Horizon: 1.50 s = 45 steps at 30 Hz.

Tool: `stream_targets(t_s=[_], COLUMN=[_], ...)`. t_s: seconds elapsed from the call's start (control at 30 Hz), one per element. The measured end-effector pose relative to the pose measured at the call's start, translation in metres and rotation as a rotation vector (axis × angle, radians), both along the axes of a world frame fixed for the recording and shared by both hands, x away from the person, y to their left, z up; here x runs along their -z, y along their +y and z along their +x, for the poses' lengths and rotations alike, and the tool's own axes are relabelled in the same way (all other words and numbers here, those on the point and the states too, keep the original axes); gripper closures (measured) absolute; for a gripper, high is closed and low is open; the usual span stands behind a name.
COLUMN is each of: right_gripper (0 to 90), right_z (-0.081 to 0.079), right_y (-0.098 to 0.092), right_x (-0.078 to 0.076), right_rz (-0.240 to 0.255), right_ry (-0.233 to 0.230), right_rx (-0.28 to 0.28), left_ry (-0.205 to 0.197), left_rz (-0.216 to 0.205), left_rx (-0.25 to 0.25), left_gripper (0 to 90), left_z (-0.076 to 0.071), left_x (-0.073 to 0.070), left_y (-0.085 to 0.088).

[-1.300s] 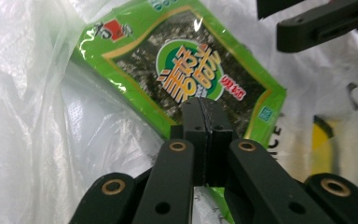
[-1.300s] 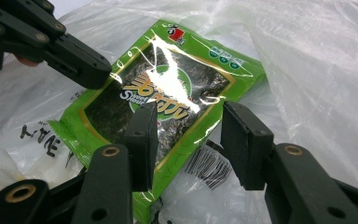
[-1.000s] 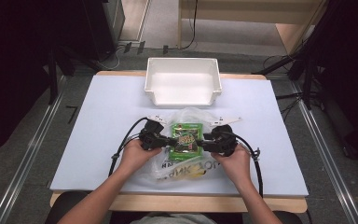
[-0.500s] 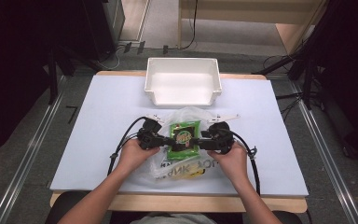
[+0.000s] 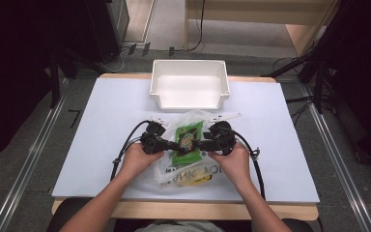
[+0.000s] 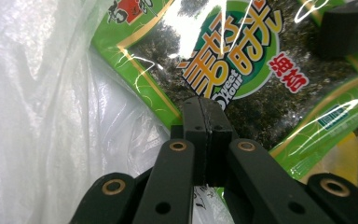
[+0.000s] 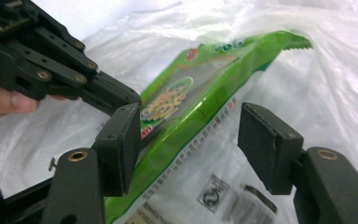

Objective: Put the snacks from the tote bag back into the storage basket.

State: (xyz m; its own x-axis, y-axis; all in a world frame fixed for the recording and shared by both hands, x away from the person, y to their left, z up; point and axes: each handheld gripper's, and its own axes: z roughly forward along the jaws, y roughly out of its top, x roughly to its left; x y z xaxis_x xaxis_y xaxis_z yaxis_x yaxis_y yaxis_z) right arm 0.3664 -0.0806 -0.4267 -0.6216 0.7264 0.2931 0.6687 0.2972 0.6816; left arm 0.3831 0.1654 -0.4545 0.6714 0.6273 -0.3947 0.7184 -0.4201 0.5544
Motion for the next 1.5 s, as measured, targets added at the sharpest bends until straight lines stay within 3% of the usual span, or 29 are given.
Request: stream_targets(t_s=[0.1, 0.47, 0.67, 0.7, 0.8, 1.17, 1.3, 1.5], right_gripper=[38.5, 39.2, 45.8, 46.5, 48.5, 55.1, 58.5, 64.9], right_z=[0.003, 0.02, 0.023, 0.023, 0.022, 0.016, 0.013, 0.009], right_y=[0.008, 0.023, 0.024, 0.023, 0.02, 0.009, 0.007, 0.007], right_x=[0.0, 0.007, 0.014, 0.014, 0.012, 0.003, -0.001, -0.007], right_rz=[-0.026, -0.045, -0.026, -0.024, -0.017, 0.006, 0.021, 0.074], right_ry=[-0.013, 0.085, 0.116, 0.115, 0.11, 0.078, 0.072, 0.061], right_rx=[-0.001, -0.007, -0.021, -0.023, -0.032, -0.041, -0.042, -0.058], left_ry=[-0.003, 0.01, -0.003, -0.008, -0.042, -0.06, -0.051, -0.019], left_rz=[0.011, 0.01, -0.008, -0.011, -0.008, -0.073, -0.084, -0.109], left_rx=[-0.001, -0.008, 0.004, 0.01, 0.011, 0.001, -0.022, -0.004], left_gripper=[90.0, 90.0, 90.0, 85.9, 84.6, 71.6, 59.7, 50.3], left_z=[0.0, 0.001, 0.001, 0.001, -0.001, -0.002, 0.001, 0.005], left_x=[0.0, 0.0, 0.0, -0.001, -0.006, -0.023, -0.026, -0.025], left_y=[0.0, 0.001, 0.001, 0.002, 0.001, 0.012, 0.019, 0.023])
